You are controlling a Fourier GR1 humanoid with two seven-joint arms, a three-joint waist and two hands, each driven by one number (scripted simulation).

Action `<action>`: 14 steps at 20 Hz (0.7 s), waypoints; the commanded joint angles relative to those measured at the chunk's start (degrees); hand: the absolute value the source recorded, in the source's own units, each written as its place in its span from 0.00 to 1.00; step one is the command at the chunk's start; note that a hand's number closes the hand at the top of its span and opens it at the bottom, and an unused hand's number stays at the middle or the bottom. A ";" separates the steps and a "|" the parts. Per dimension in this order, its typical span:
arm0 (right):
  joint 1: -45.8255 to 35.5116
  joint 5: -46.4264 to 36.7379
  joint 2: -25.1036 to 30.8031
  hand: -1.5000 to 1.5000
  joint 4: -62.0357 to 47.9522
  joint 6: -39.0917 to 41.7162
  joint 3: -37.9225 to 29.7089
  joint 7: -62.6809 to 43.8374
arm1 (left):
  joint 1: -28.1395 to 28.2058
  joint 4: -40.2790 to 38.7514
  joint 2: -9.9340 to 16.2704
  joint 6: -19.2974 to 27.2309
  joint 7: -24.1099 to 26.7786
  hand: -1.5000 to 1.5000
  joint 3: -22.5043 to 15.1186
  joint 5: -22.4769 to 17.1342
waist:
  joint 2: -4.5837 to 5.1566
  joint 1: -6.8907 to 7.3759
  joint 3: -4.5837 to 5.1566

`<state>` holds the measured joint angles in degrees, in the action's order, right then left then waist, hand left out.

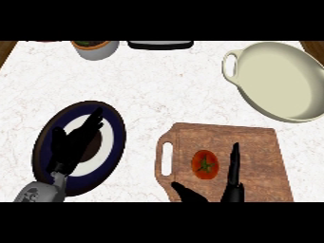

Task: Pick the tomato from the cutting board and place it in the pot

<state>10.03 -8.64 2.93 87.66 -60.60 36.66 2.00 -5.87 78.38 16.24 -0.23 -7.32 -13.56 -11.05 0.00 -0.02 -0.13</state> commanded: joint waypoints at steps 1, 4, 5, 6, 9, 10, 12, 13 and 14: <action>-2.17 14.01 -1.07 0.00 -5.85 8.04 -8.21 14.32 | 0.08 -0.20 -1.53 0.43 0.35 0.50 -0.71 1.77 | 0.02 -0.07 -0.03; -6.25 19.47 -2.84 0.00 -14.09 12.54 -12.96 20.66 | 0.46 -1.16 -0.89 -1.66 2.74 0.50 1.05 1.80 | 0.06 0.10 0.05; -8.25 21.53 -2.86 1.00 -19.56 8.81 -8.51 24.87 | -1.35 -3.50 -2.08 -1.04 1.48 0.50 0.93 2.36 | 0.11 0.15 0.04; -8.81 8.69 0.16 1.00 -18.74 5.96 -7.33 13.98 | 1.96 -1.01 -1.56 -1.02 2.65 0.50 -0.13 2.30 | 0.09 0.59 0.14; -8.55 21.25 -2.87 1.00 -25.16 9.70 -9.99 30.90 | 1.03 -3.09 -1.74 -3.65 3.20 0.50 1.93 2.46 | 0.05 0.15 0.07; -10.13 23.84 -2.88 1.00 -26.05 10.36 -9.85 32.27 | 0.07 -1.85 -3.02 -2.11 -0.42 0.50 2.45 2.72 | 0.04 0.16 0.08; -9.75 29.22 -2.89 1.00 -29.51 13.49 -10.49 39.11 | 3.49 4.65 -2.47 -1.09 -2.43 0.50 0.85 3.14 | 0.00 0.52 0.02; -8.06 30.41 -2.90 1.00 -27.07 11.53 -7.13 39.90 | -0.28 1.06 -2.50 -2.44 -2.04 0.50 3.05 3.04 | 0.02 0.18 0.07; -11.71 30.77 -2.90 1.00 -30.59 15.11 -12.31 40.06 | -0.64 0.25 -3.11 -2.63 -2.33 0.50 2.83 3.42 | 0.04 0.18 0.07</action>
<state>1.47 16.06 0.35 64.42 -49.07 27.37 35.70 -5.63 78.25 13.65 -2.06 -7.91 -11.74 -8.03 -0.61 0.04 0.47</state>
